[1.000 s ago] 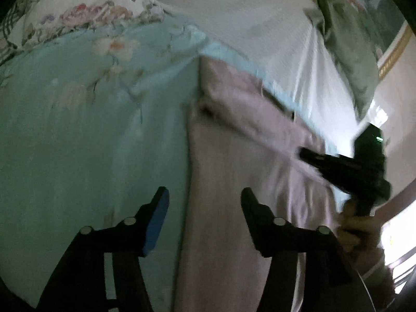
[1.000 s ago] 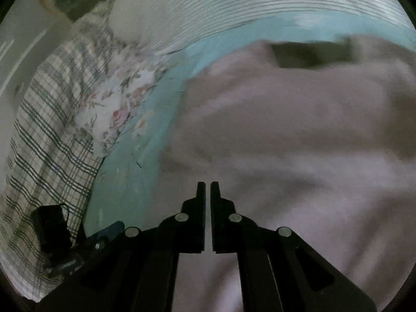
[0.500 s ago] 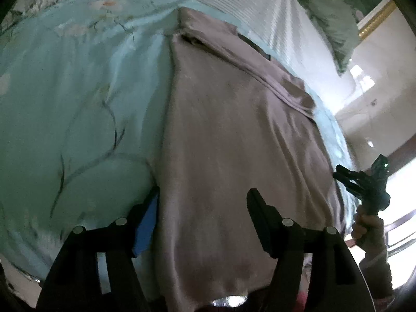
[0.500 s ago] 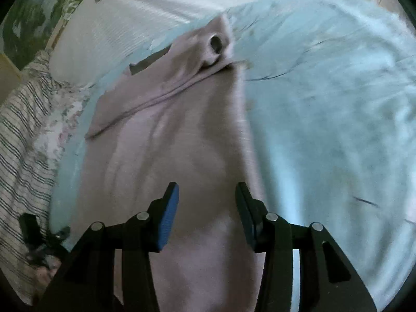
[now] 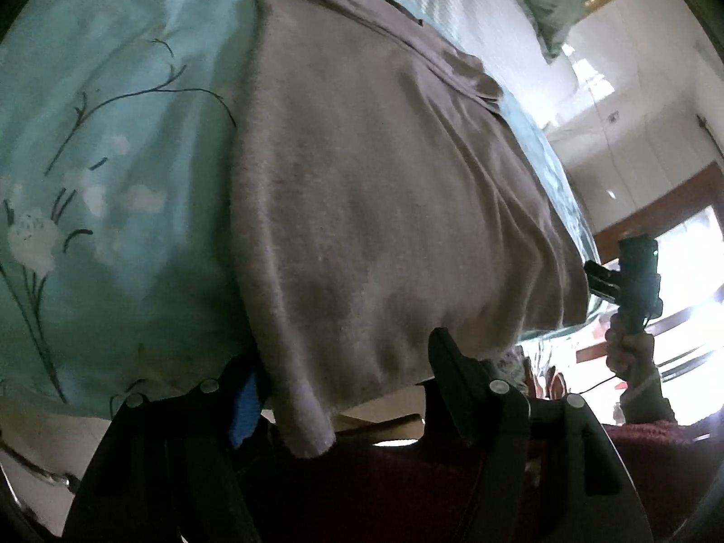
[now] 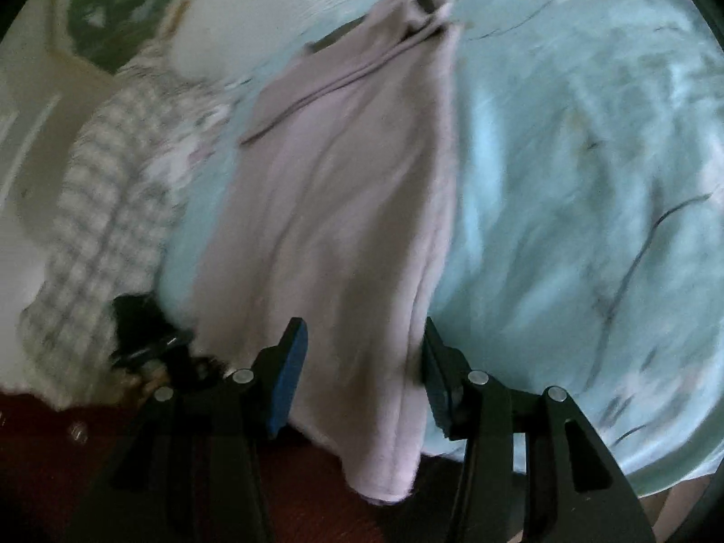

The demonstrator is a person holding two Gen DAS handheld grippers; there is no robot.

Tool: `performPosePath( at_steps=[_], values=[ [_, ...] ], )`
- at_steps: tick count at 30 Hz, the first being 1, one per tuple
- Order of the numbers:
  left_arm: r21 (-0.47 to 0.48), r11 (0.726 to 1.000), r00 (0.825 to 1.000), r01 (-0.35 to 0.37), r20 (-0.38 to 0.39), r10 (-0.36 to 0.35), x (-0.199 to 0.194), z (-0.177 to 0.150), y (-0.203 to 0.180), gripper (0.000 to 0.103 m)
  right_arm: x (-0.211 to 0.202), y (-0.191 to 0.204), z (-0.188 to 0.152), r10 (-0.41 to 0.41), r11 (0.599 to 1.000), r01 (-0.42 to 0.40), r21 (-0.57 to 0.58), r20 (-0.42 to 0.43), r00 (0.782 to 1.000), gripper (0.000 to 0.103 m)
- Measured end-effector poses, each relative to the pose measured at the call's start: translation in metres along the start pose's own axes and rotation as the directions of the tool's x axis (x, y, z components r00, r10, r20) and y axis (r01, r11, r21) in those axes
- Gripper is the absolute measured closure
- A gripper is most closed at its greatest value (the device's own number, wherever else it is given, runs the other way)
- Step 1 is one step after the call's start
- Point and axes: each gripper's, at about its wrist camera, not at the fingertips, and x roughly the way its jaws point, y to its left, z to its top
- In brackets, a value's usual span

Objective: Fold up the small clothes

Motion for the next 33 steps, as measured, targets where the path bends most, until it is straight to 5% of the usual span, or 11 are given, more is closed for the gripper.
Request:
performPosePath(
  at_steps=[9,15,19,24,33],
  values=[
    [0.024,0.995,0.996,0.094,-0.003,-0.094,0.003,0.007,0.001,0.058,-0.001,-0.013,-0.016,0.139,0.989,-0.141,0.038,0.049,0.989,0.053],
    [0.005,0.997,0.997,0.076,-0.010,-0.076,0.004,0.006,0.014,0.092,-0.003,-0.020,-0.022,0.107,0.992,-0.110,0.060,0.050,0.993,0.069],
    [0.011,0.997,0.997,0.071,0.008,-0.071,0.003,0.003,0.009,0.097,-0.002,-0.015,-0.024,0.073,0.997,-0.074,0.025,0.017,0.997,0.092],
    [-0.016,0.993,0.990,0.113,0.091,-0.111,-0.013,0.008,0.000,0.099,-0.014,-0.014,-0.019,0.131,0.989,-0.136,0.051,0.102,0.986,0.096],
    [0.041,0.983,0.939,0.179,0.291,-0.183,-0.062,0.051,-0.037,0.099,-0.044,0.014,0.023,0.233,0.970,-0.245,0.004,0.291,0.928,0.096]
  ],
)
